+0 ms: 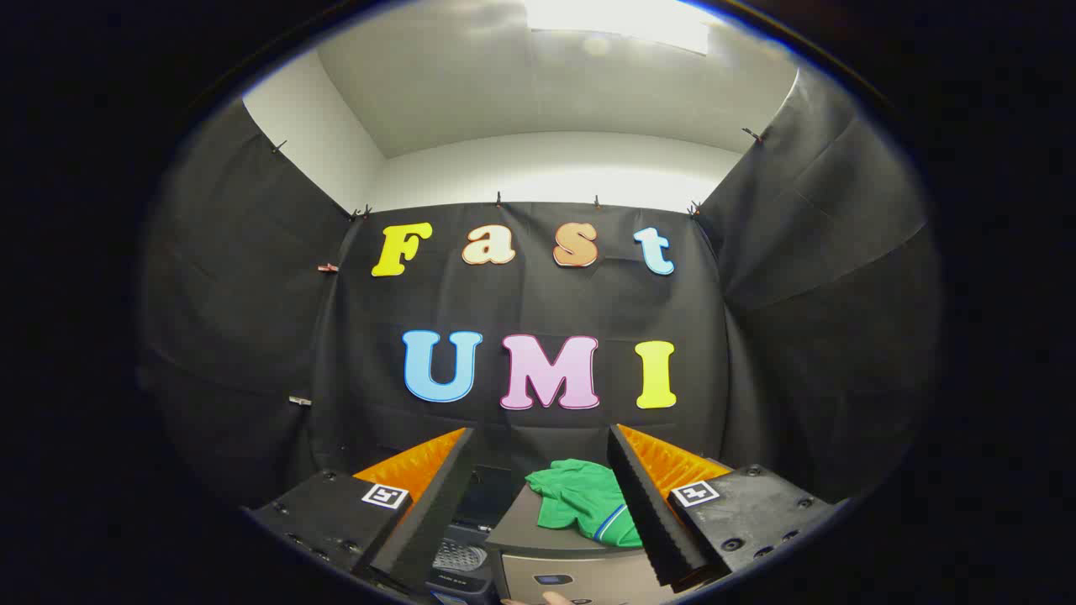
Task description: Put the clothes into the washing machine and then close the washing machine lid.
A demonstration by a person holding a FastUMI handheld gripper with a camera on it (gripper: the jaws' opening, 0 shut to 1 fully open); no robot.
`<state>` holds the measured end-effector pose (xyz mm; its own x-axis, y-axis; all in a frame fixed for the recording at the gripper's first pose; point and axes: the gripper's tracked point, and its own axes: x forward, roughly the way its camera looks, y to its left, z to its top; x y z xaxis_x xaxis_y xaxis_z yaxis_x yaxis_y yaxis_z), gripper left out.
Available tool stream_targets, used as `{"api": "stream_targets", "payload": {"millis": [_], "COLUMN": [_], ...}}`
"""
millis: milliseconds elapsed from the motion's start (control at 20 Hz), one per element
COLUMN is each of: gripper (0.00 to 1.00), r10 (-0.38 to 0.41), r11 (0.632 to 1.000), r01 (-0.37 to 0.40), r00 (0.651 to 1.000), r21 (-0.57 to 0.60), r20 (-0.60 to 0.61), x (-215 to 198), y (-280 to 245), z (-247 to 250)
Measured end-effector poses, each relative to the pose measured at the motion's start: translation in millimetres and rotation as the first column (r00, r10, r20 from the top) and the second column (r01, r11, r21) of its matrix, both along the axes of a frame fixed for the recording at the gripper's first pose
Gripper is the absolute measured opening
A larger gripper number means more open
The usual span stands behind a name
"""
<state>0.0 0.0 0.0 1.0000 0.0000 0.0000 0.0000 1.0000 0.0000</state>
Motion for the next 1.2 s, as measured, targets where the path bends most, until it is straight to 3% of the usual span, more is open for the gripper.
{"api": "stream_targets", "payload": {"millis": [1200], "gripper": [0.98], "r10": [-0.021], "r11": [1.0], "r01": [0.021], "r00": [1.0], "r21": [-0.007], "r20": [-0.022], "x": [17], "y": [-18], "z": [-6]}}
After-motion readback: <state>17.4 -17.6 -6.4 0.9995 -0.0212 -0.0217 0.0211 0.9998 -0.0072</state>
